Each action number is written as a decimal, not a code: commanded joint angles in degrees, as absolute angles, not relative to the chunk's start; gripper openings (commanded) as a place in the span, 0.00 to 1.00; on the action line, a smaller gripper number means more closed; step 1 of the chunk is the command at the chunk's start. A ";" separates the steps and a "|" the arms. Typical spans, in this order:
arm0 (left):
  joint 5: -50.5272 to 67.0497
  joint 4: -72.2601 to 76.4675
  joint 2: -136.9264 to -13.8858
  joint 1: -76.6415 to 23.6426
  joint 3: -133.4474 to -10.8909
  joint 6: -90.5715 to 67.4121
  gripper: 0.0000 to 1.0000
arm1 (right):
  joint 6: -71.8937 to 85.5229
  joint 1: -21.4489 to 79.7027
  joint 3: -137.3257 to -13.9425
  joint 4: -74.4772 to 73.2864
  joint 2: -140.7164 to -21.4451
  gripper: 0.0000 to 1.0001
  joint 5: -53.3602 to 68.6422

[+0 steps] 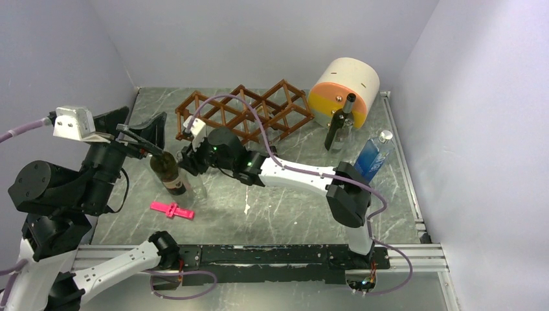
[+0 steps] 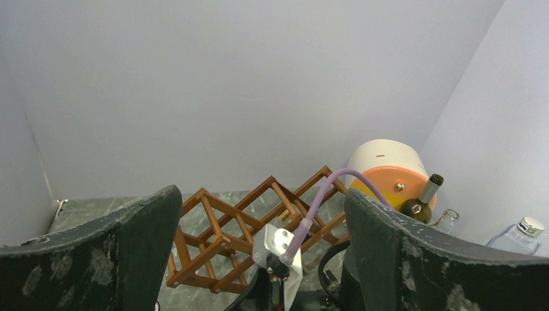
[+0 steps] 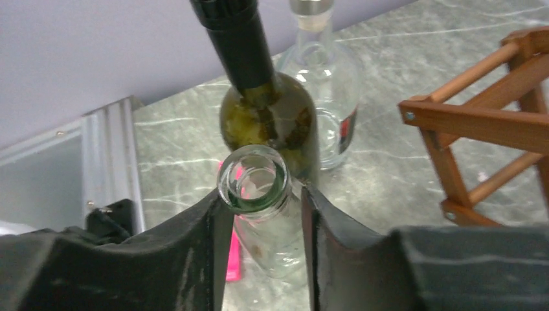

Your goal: Put the wine bottle on the wine rack

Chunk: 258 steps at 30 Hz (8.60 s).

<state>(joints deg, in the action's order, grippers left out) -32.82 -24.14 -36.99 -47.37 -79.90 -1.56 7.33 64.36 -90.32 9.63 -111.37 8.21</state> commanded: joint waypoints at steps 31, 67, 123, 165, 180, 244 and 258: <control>-16.78 -10.93 -39.06 -47.20 -55.08 1.50 0.99 | 3.19 63.16 -53.37 17.98 -66.95 0.00 -21.87; 3.49 55.12 -68.14 -50.04 -21.99 -1.09 0.91 | 22.97 63.11 -59.19 4.16 -62.04 0.00 -40.54; 10.79 29.98 -60.98 -52.71 -33.58 62.71 0.07 | 13.14 58.63 -83.62 -48.77 -65.88 0.86 -14.83; 0.78 34.63 -57.71 -55.02 -31.64 59.59 0.41 | 12.60 58.65 -78.88 -49.56 -72.50 0.05 -9.18; -1.97 22.85 -46.74 -55.32 -31.34 46.26 0.91 | 19.25 58.68 -77.26 -37.82 -69.64 0.00 -23.02; -14.67 -13.57 -52.94 -35.46 -63.92 -8.05 0.94 | 38.89 62.11 -72.36 15.95 -110.00 0.00 -39.70; -11.00 -12.59 -51.94 -35.50 -62.76 -6.79 0.93 | 39.58 59.31 -78.26 21.79 -119.59 0.00 -40.49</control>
<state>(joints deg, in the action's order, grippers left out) -13.21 -14.50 -52.12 -35.99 -63.11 -7.51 39.03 60.34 -75.55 15.46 -118.58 -39.07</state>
